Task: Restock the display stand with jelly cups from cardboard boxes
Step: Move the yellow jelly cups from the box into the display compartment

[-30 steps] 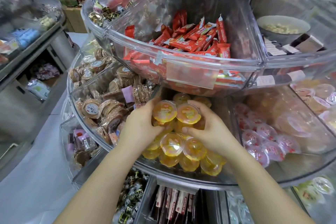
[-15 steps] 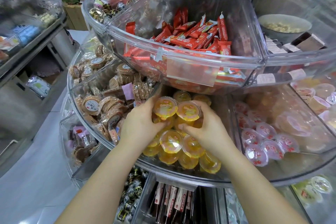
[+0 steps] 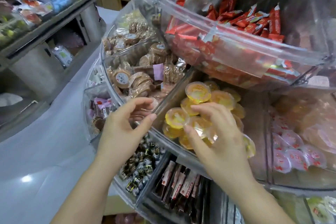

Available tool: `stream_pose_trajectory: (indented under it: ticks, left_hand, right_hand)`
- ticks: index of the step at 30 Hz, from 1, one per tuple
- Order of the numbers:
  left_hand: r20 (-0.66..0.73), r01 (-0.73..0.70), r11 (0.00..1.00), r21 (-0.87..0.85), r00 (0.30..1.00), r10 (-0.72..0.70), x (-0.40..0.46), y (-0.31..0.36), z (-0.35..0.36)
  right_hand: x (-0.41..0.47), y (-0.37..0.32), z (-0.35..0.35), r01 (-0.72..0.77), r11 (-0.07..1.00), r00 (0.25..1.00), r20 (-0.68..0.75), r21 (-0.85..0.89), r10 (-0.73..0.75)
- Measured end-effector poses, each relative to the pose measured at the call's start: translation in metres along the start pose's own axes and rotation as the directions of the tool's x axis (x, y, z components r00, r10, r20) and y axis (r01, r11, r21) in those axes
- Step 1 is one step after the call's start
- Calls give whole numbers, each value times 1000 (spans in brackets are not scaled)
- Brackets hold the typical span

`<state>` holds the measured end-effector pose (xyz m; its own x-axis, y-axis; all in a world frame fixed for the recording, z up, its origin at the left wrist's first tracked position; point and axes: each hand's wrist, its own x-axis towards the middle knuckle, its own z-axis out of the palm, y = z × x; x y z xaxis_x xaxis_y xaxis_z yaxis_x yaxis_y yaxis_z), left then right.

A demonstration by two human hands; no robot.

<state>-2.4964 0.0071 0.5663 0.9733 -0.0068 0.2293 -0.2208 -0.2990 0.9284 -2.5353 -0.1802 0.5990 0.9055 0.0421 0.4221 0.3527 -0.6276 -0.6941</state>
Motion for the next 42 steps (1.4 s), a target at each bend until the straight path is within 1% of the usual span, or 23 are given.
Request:
stream_pose_trajectory:
  ticks: [2,4,6,7,9,11,13,14,15,16,18,20,22,24,27,31,33,34,35,37,39,40,42]
  left_hand:
    - [-70,70,996,-63,995,-75,-24,-21,-19]
    - [-135,177,979,-101,972,-190,-52,-51,-38]
    - [-207,300,945,-133,924,-323,-86,-92,-56]
    - [-236,375,915,-146,885,-401,-106,-118,-64]
    - [-274,542,823,-166,777,-567,-154,-176,-77]
    - [-280,693,699,-176,645,-711,-207,-239,-86]
    - [-248,825,548,-133,508,-825,-264,-302,-89]
    - [-215,876,475,-87,449,-867,-292,-331,-88]
    - [-172,912,410,-29,400,-900,-317,-360,-84]
    - [-123,933,355,50,359,-925,-339,-389,-80]
    - [-19,930,289,228,301,-953,-373,-446,-67]
    - [77,897,283,339,274,-959,-391,-500,-53]
    - [136,840,317,441,286,-948,-397,-552,-37]
    - [154,778,315,543,277,-949,-393,-596,-23]
    - [192,735,326,595,264,-945,-388,-648,-6]
    - [196,772,289,566,215,-957,-389,-703,18]
    - [222,767,277,579,178,-959,-393,-718,26]
    - [233,737,288,611,181,-956,-396,-723,29]
    - [225,691,304,656,205,-952,-399,-726,31]
    - [183,620,327,713,286,-941,-402,-728,33]
    - [174,594,374,712,366,-914,-400,-724,33]
    - [182,595,405,694,398,-899,-399,-721,33]
    - [177,641,455,619,451,-875,-395,-713,31]
  right_hand:
    - [-13,-19,31,-47,986,977,211,163,11]
    - [-31,-31,70,-168,950,907,420,263,44]
    - [-56,-33,119,-311,909,788,609,278,83]
    - [-74,-30,146,-383,889,707,699,250,108]
    - [-116,-14,201,-503,854,518,837,132,175]
    - [-163,16,256,-564,824,322,903,-57,283]
    - [-215,57,309,-567,774,100,910,-281,403]
    - [-242,80,333,-548,742,8,885,-386,466]
    - [-268,104,356,-517,715,-52,852,-469,521]
    - [-293,128,380,-474,702,-88,822,-531,562]
    - [-339,175,424,-381,693,-126,777,-612,617]
    - [-372,216,464,-305,687,-133,744,-660,655]
    - [-392,255,501,-194,684,-91,707,-704,701]
    - [-403,287,532,-82,678,-38,682,-731,730]
    - [-414,328,566,2,663,-30,662,-749,749]
    - [-429,374,588,145,652,49,663,-744,747]
    - [-436,388,588,239,663,31,688,-709,725]
    - [-440,392,588,296,667,22,704,-683,710]
    - [-443,395,588,338,671,23,719,-660,695]
    - [-447,397,589,354,679,24,733,-643,680]
    - [-446,395,588,308,692,6,728,-653,685]
    - [-446,394,587,267,698,-23,719,-665,694]
    - [-446,389,582,183,709,-70,710,-682,701]
